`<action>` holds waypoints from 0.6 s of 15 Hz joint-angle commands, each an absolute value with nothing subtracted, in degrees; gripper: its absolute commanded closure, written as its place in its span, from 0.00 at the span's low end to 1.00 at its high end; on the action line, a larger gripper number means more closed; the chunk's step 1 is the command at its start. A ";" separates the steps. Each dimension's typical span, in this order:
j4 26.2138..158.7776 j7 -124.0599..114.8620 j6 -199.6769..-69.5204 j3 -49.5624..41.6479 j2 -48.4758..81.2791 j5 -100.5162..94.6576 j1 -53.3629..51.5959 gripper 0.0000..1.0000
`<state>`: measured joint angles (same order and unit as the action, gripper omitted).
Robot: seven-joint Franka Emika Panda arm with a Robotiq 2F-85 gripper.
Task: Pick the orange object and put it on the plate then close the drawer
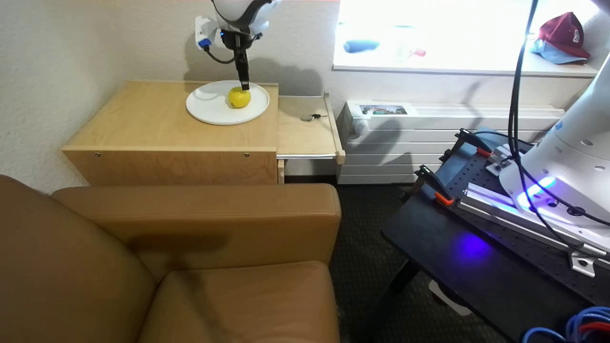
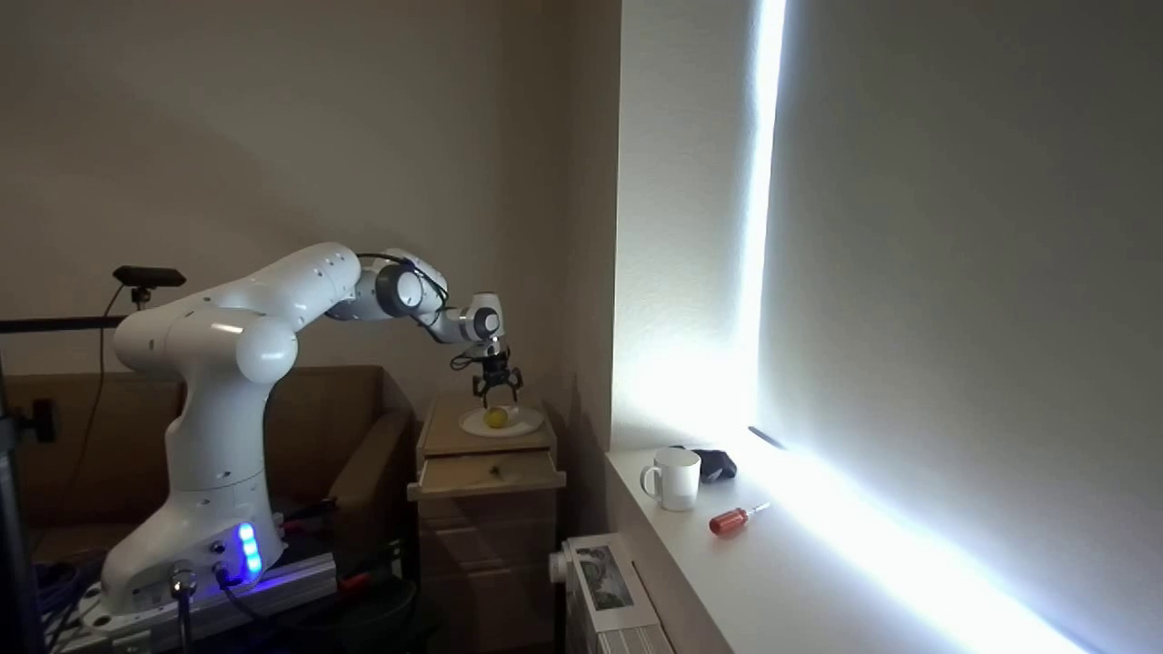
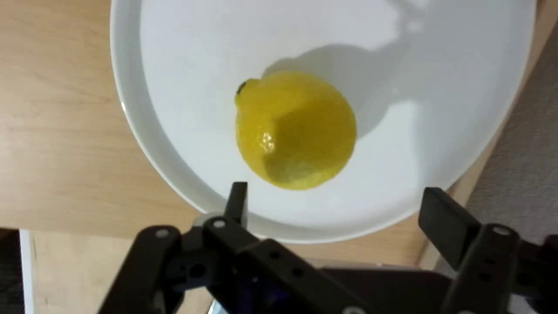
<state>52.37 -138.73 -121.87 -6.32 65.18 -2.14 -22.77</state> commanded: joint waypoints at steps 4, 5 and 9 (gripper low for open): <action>71.07 -126.17 -121.94 -6.39 46.57 -5.37 -21.82 0.00; 73.48 -125.29 -122.69 -7.17 44.75 -6.42 -21.89 0.00; 83.25 -122.76 -123.77 -7.69 38.64 -10.93 -19.92 0.00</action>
<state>72.36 -125.31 -121.22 -7.82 45.08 -7.36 -21.38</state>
